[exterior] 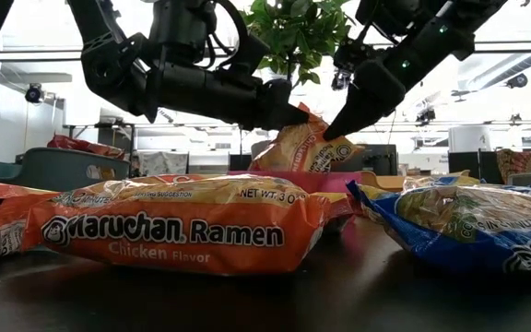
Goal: Sort Maruchan noodles
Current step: Put the top right orange noodle pack into the red bin
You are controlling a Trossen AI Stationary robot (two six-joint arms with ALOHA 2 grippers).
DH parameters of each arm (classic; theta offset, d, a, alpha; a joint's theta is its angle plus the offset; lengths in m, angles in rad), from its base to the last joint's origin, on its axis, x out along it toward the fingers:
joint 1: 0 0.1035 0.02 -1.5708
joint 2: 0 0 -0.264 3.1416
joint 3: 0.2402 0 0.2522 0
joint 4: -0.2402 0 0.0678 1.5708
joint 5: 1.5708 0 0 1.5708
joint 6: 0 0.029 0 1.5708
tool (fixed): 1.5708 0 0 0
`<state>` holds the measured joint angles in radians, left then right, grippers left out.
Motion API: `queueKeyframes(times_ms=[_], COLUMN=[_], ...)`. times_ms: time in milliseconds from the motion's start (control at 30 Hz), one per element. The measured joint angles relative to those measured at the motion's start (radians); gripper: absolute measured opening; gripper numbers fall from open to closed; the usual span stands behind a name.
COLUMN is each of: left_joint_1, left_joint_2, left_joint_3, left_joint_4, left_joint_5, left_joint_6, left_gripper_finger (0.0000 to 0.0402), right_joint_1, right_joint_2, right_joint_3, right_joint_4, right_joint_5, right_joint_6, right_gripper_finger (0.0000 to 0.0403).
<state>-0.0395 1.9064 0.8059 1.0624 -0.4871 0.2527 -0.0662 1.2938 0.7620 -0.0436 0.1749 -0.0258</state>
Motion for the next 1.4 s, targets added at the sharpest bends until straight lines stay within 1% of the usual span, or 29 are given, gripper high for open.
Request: queueKeyframes(times_ms=[100,200,467,600,833,900,1000,1133,1200,1300,1333,1400], left_joint_1=[0.0,0.0,-0.001,-0.001,0.0,0.0,0.0,0.0,-0.001,-0.001,-0.001,0.0], left_joint_2=[0.0,0.0,0.0,0.0,-0.001,-0.006,-0.01,-0.015,-0.031,-0.07,-0.085,-0.116], left_joint_3=[0.0,0.0,0.0,0.0,0.0,0.0,0.0,-0.002,-0.003,-0.004,-0.005,-0.009], left_joint_4=[0.0,0.001,0.001,0.0,0.0,-0.005,-0.007,-0.033,-0.064,-0.139,-0.168,-0.231], left_joint_5=[0.0,0.0,0.0,0.0,-0.024,-0.025,-0.027,-0.034,-0.067,-0.151,-0.176,-0.212], left_joint_6=[-0.001,-0.005,-0.005,-0.005,-0.01,-0.01,-0.009,-0.008,-0.007,-0.002,0.003,0.01], left_gripper_finger=[0.0,0.0,0.0,0.0,0.0004,0.0015,0.0039,0.0082,0.0104,0.0134,0.0142,0.0155], right_joint_1=[0.0,-0.002,-0.005,-0.006,-0.013,-0.014,-0.018,-0.022,-0.022,-0.022,-0.021,-0.021], right_joint_2=[-0.003,-0.007,-0.003,-0.003,-0.003,-0.004,-0.014,-0.021,-0.021,-0.007,0.0,0.018], right_joint_3=[0.0,0.0,0.0,0.0,0.0,0.0,0.001,0.061,0.109,0.193,0.218,0.269], right_joint_4=[0.01,0.011,0.011,0.011,0.02,0.019,0.015,-0.092,-0.178,-0.305,-0.34,-0.419], right_joint_5=[0.0,0.0,0.0,0.0,-0.003,-0.003,-0.003,0.001,0.009,0.013,0.023,0.078], right_joint_6=[-0.002,-0.005,-0.014,-0.011,0.0,0.023,0.104,0.214,0.274,0.373,0.411,0.511], right_gripper_finger=[0.0223,0.0214,0.0156,0.0115,0.0019,0.0013,0.001,0.0009,0.0009,0.0009,0.0009,0.0009])
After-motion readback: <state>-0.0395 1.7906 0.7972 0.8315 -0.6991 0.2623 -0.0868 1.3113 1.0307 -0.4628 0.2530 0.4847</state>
